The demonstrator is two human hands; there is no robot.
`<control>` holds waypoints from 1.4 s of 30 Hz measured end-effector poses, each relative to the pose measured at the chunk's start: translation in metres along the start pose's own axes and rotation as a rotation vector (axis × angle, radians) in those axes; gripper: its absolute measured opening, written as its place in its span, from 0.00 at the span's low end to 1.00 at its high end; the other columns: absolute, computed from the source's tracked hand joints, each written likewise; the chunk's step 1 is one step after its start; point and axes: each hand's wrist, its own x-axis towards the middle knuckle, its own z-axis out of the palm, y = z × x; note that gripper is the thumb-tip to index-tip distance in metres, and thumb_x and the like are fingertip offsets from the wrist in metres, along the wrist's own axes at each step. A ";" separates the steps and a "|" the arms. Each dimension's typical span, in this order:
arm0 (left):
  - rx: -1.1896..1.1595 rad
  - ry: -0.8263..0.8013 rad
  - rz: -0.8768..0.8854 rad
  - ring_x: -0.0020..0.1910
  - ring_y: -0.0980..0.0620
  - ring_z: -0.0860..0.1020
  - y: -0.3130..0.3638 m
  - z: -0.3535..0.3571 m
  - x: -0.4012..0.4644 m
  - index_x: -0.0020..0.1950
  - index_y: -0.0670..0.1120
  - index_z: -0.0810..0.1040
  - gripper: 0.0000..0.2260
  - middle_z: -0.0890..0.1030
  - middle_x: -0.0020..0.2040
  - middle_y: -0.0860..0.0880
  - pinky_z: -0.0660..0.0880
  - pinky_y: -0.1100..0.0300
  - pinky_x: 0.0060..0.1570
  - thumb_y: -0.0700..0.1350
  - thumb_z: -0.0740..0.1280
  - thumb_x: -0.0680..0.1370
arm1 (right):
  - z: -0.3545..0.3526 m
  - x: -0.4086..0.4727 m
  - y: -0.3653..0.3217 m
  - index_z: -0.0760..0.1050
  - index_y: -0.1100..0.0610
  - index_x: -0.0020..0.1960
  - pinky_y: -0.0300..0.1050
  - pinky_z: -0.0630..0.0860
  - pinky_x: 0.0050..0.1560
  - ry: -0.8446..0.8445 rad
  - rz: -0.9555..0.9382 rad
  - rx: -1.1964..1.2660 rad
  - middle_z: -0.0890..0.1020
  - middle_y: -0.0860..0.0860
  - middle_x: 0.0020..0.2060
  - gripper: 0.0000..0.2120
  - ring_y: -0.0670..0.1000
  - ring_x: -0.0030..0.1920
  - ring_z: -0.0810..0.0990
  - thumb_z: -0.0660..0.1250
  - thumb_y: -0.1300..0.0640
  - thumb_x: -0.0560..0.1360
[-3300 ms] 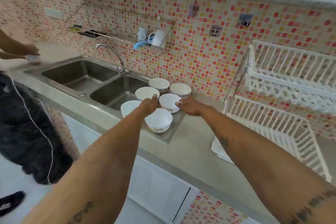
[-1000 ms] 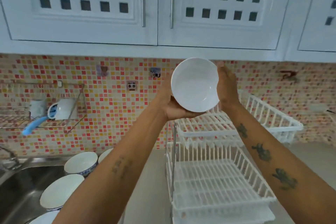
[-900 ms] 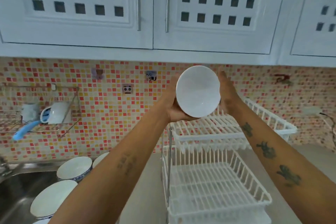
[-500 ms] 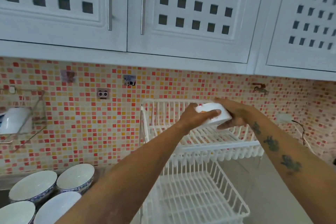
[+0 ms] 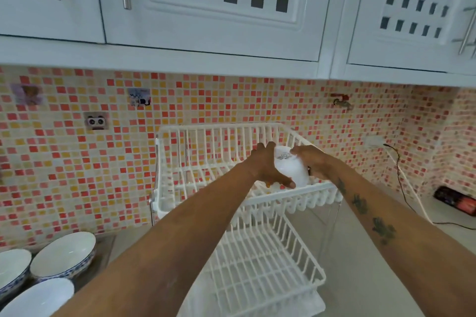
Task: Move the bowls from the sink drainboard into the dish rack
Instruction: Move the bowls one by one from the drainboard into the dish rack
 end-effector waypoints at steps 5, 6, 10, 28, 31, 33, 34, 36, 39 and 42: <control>-0.102 -0.043 -0.043 0.76 0.43 0.61 -0.003 0.000 -0.003 0.79 0.44 0.43 0.56 0.52 0.79 0.44 0.68 0.47 0.70 0.57 0.78 0.65 | 0.001 0.015 0.005 0.74 0.63 0.54 0.48 0.68 0.45 0.076 -0.053 -0.171 0.76 0.59 0.47 0.10 0.57 0.45 0.74 0.56 0.60 0.80; -0.133 -0.056 -0.051 0.76 0.44 0.61 -0.004 0.000 -0.004 0.79 0.44 0.42 0.56 0.49 0.80 0.45 0.68 0.47 0.70 0.56 0.77 0.67 | 0.001 0.019 0.007 0.74 0.63 0.53 0.48 0.67 0.45 0.092 -0.062 -0.208 0.75 0.59 0.46 0.09 0.57 0.45 0.72 0.56 0.60 0.80; -0.188 -0.084 -0.084 0.78 0.45 0.55 -0.009 -0.003 -0.010 0.79 0.43 0.39 0.55 0.50 0.80 0.44 0.64 0.47 0.73 0.54 0.76 0.69 | 0.003 0.025 0.008 0.73 0.62 0.50 0.46 0.67 0.45 0.116 -0.065 -0.273 0.75 0.59 0.45 0.08 0.56 0.44 0.72 0.56 0.60 0.79; -0.992 0.875 -0.291 0.35 0.52 0.77 -0.173 -0.184 -0.265 0.40 0.45 0.72 0.10 0.76 0.36 0.49 0.75 0.61 0.36 0.45 0.63 0.80 | 0.307 -0.185 -0.204 0.77 0.62 0.38 0.46 0.75 0.38 -0.031 -1.018 0.504 0.80 0.57 0.32 0.11 0.51 0.35 0.78 0.61 0.58 0.73; -0.921 1.010 -0.480 0.35 0.53 0.78 -0.222 -0.189 -0.338 0.41 0.46 0.73 0.10 0.78 0.37 0.50 0.75 0.62 0.35 0.46 0.61 0.80 | 0.395 -0.216 -0.201 0.77 0.69 0.39 0.52 0.77 0.39 -0.229 -0.860 0.541 0.80 0.59 0.32 0.14 0.51 0.34 0.77 0.61 0.57 0.72; -0.875 1.094 -0.596 0.34 0.53 0.78 -0.250 -0.184 -0.383 0.41 0.45 0.74 0.08 0.78 0.36 0.49 0.73 0.62 0.36 0.43 0.62 0.79 | 0.447 -0.228 -0.187 0.77 0.63 0.34 0.54 0.77 0.40 -0.357 -0.731 0.505 0.79 0.56 0.31 0.11 0.51 0.34 0.76 0.62 0.59 0.72; -0.862 1.120 -0.647 0.33 0.52 0.78 -0.263 -0.179 -0.403 0.41 0.44 0.74 0.07 0.78 0.36 0.48 0.73 0.62 0.36 0.42 0.62 0.79 | 0.471 -0.232 -0.176 0.75 0.58 0.32 0.53 0.76 0.39 -0.421 -0.660 0.470 0.79 0.54 0.31 0.11 0.52 0.35 0.76 0.62 0.60 0.72; -0.853 1.150 -0.767 0.33 0.52 0.78 -0.288 -0.163 -0.437 0.40 0.45 0.75 0.09 0.79 0.36 0.48 0.73 0.61 0.36 0.45 0.63 0.79 | 0.515 -0.238 -0.149 0.74 0.53 0.32 0.50 0.74 0.39 -0.540 -0.565 0.359 0.80 0.53 0.32 0.12 0.52 0.36 0.77 0.62 0.60 0.74; -0.865 1.149 -0.929 0.35 0.49 0.78 -0.330 -0.123 -0.474 0.40 0.45 0.76 0.13 0.79 0.38 0.46 0.74 0.59 0.37 0.52 0.65 0.79 | 0.570 -0.241 -0.098 0.74 0.52 0.34 0.52 0.78 0.46 -0.684 -0.492 0.165 0.81 0.53 0.36 0.11 0.54 0.39 0.79 0.62 0.58 0.74; -0.826 1.096 -1.101 0.40 0.48 0.77 -0.369 -0.073 -0.503 0.41 0.45 0.79 0.15 0.80 0.42 0.44 0.75 0.55 0.44 0.56 0.66 0.77 | 0.611 -0.233 -0.038 0.76 0.59 0.43 0.52 0.75 0.47 -0.762 -0.350 -0.040 0.83 0.61 0.46 0.09 0.57 0.44 0.79 0.61 0.55 0.74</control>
